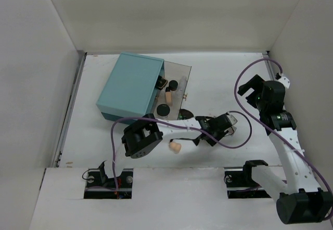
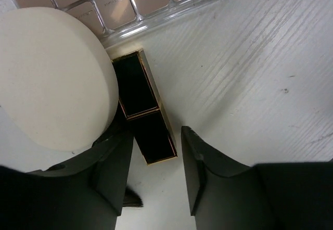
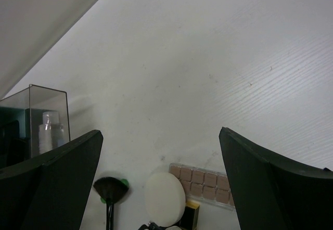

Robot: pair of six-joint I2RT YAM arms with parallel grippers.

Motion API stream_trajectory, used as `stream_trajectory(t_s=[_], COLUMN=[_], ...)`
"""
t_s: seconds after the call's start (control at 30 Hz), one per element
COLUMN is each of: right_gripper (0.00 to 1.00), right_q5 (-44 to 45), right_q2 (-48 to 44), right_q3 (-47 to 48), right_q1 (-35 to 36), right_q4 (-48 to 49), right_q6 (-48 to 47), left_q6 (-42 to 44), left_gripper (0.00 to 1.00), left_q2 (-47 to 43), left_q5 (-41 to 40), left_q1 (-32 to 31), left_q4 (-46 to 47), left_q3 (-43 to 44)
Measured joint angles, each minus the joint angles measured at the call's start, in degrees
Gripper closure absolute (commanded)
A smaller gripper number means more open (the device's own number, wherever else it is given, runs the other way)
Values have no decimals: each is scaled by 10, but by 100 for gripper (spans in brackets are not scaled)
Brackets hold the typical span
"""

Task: Organize the makeup

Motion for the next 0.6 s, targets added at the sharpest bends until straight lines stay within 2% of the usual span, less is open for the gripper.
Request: stream_trajectory(t_s=[0.1,0.2,0.43,0.6], right_gripper=[0,0,0,0], right_q5=[0,0,0,0], right_q2=[0,0,0,0], right_q3=[0,0,0,0], right_q1=[0,0,0,0], right_q4=[0,0,0,1], right_q6=[0,0,0,0], left_q6=[-2,-3,-2,9], left_gripper=[82,88,91,88], left_q2=[0,0,-19,-131], left_q5=[-2,-8,-28,-30], left_q1=[0,0,-2,-4], left_q4=[-1,-3,-1,10], left_q3=[0,1,-14,-81])
